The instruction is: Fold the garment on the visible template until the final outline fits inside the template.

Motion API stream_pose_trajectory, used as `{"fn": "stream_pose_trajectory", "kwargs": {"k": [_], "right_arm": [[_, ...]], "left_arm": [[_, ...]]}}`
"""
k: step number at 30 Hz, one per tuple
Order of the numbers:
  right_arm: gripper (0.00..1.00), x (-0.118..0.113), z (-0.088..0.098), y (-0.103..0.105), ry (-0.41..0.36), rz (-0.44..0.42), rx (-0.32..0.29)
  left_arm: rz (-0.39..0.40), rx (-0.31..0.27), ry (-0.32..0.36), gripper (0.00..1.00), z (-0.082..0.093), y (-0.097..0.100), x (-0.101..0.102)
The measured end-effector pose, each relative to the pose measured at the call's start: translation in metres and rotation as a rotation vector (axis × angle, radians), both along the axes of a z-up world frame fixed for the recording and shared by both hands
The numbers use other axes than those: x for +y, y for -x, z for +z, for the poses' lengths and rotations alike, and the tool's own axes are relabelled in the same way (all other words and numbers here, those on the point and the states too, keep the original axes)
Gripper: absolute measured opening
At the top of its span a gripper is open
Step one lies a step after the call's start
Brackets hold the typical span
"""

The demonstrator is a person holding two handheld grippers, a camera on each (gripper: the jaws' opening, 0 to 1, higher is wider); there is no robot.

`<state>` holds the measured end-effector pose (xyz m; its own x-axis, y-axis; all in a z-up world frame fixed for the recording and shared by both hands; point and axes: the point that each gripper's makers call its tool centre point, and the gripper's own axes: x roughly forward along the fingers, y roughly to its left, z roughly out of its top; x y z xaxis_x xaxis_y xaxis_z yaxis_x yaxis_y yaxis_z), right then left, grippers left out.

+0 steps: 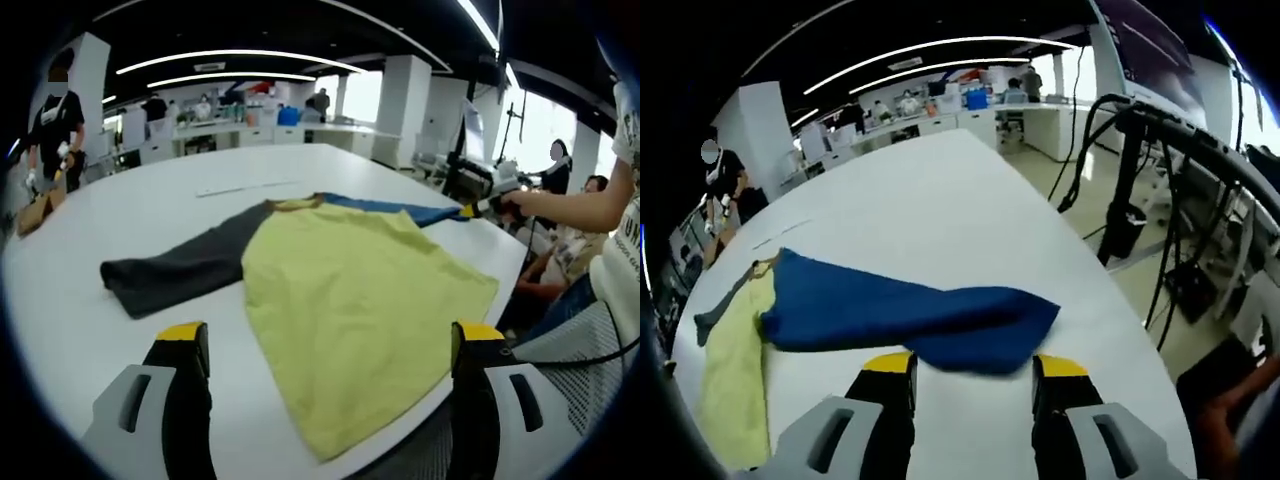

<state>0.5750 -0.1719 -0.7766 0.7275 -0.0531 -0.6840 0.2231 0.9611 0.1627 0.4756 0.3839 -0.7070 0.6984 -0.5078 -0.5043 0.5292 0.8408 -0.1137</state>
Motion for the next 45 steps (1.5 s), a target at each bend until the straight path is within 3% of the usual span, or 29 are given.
{"fn": "stream_pose_trajectory", "kwargs": {"k": [4,10,14,24,37,45], "right_arm": [[0.34,-0.001,-0.002,-0.002,-0.04,-0.04,-0.01],[0.22,-0.007,-0.006,-0.002,-0.014,-0.092,0.011],[0.15,-0.01,-0.008,-0.001,0.044,-0.093,0.036],[0.0,-0.01,-0.005,-0.004,0.028,-0.086,0.026],[0.0,-0.016,0.023,0.007,0.072,-0.012,0.038],[0.0,-0.023,0.024,0.012,0.092,0.012,0.081]], "left_arm": [[-0.005,-0.005,0.002,0.97,0.003,0.002,-0.002],[-0.024,-0.005,-0.014,0.96,0.006,0.005,-0.004],[-0.026,-0.003,-0.017,0.96,0.006,0.006,-0.005],[-0.023,-0.006,-0.023,0.95,0.007,0.006,-0.005],[-0.029,0.0,-0.024,0.95,0.006,0.005,-0.006],[-0.036,0.0,-0.022,0.96,0.008,0.005,-0.009]]}}
